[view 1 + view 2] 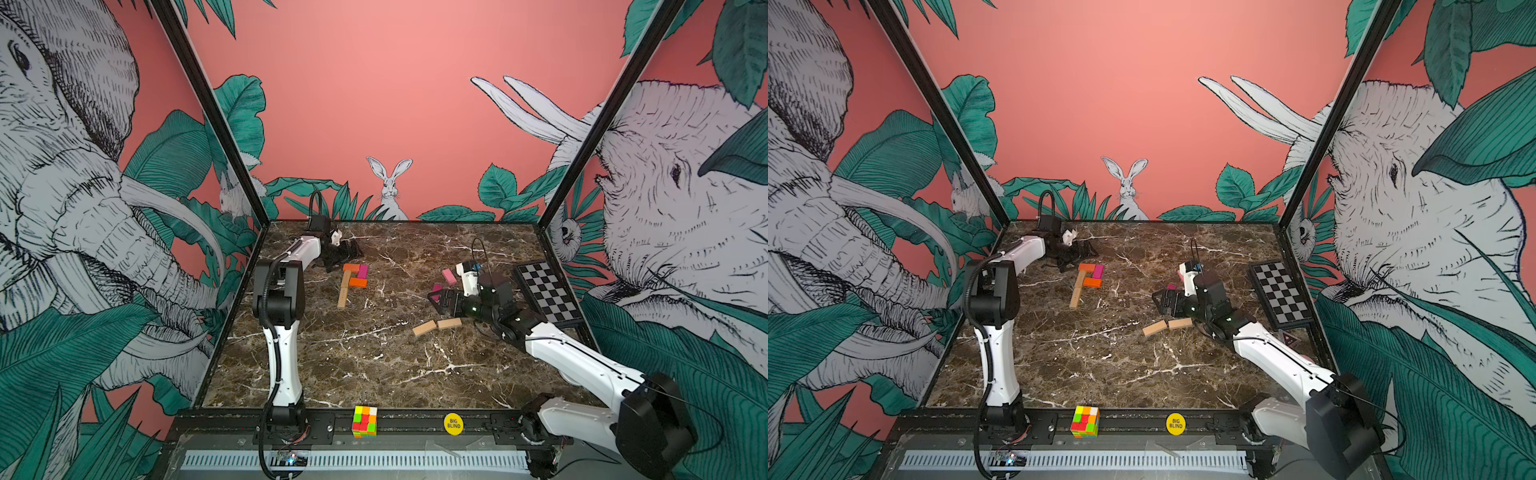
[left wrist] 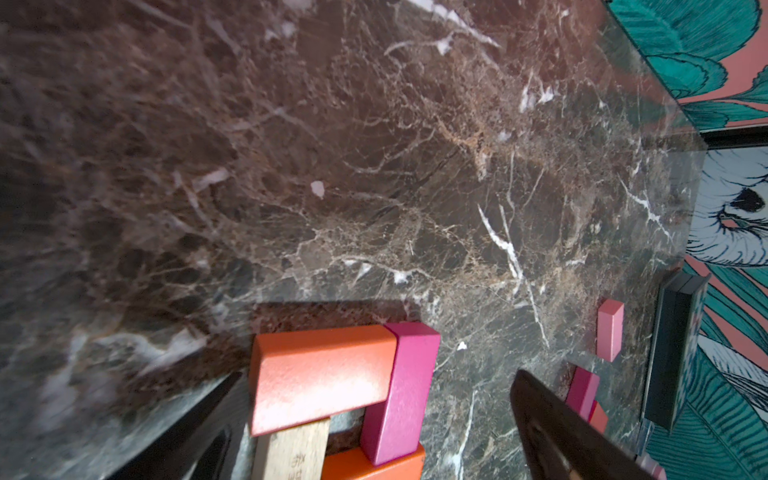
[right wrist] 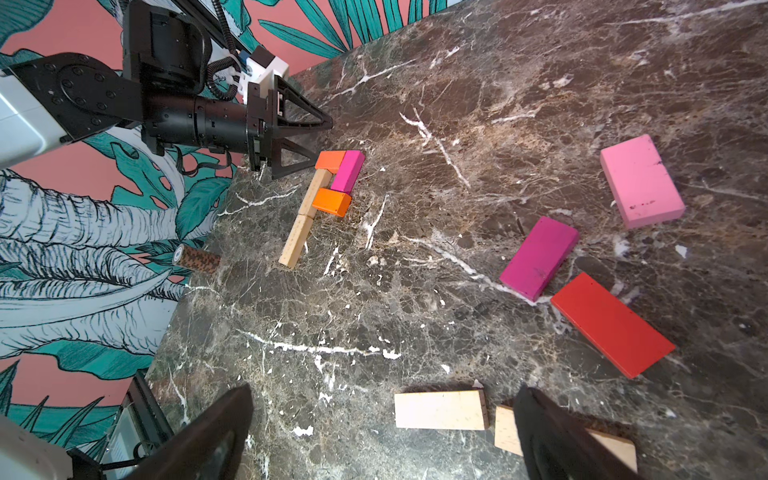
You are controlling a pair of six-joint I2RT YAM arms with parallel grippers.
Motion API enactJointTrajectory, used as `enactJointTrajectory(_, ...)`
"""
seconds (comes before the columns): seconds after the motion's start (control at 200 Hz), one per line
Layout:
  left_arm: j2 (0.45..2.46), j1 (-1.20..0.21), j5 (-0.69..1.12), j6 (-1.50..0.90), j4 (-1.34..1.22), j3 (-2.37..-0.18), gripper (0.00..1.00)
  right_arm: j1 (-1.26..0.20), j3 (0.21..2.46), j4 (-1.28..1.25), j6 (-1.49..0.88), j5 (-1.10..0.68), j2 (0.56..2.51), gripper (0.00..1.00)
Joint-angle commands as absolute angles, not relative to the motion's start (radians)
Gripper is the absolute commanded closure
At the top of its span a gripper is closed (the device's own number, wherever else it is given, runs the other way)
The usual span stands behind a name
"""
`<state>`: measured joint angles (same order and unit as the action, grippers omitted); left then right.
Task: Assemble the letter p with building blocks
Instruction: Adjust the building block at the center of the board.
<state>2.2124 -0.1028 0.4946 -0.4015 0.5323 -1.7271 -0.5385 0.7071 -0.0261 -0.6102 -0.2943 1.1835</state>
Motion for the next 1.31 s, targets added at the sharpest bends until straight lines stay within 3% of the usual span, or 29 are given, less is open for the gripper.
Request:
enactJointTrajectory(0.0,2.215,-0.097,0.514,-0.408,0.547,-1.721,0.01,-0.534,0.723,-0.062,-0.621,-0.301,1.189,0.02)
enactJointTrajectory(1.3,2.244,-0.107,0.531,-0.415,0.553,-1.744,0.01,-0.534,0.716,-0.096,-0.635,-0.303,1.221,0.02)
